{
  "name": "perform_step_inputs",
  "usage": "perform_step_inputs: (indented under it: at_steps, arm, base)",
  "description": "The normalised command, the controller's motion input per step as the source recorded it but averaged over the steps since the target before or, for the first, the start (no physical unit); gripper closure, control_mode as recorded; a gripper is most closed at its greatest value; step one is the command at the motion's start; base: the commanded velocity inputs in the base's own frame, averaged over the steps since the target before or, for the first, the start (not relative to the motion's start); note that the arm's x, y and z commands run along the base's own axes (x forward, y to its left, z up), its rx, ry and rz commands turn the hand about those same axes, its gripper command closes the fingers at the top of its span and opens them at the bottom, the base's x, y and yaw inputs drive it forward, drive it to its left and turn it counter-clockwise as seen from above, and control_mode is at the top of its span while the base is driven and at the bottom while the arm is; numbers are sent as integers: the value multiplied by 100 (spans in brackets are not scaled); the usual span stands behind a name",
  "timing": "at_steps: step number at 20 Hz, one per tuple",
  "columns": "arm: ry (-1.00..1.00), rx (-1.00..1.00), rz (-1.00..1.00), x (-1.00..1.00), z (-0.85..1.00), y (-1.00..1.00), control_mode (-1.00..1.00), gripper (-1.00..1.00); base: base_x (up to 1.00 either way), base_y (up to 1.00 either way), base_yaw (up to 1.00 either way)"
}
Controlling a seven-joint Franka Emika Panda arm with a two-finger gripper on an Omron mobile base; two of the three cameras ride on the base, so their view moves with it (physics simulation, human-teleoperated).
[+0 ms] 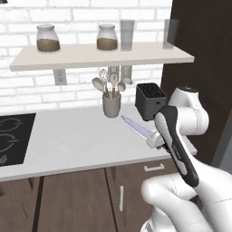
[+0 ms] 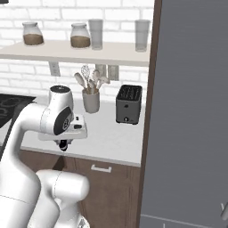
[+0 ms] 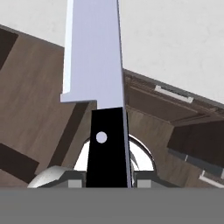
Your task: Pick up the knife from the drawer and place it on the cutting board. Then place the meat from the plate to the cutting board.
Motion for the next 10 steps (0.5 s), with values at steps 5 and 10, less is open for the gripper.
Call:
perform_step_inputs:
  at_steps: [5,10]
  arm:
    - [0,0,0,0,0,0,100,100]
    - [0,0,0,0,0,0,100,100]
  base:
    - [-95,0,0]
    - [-83,0,0]
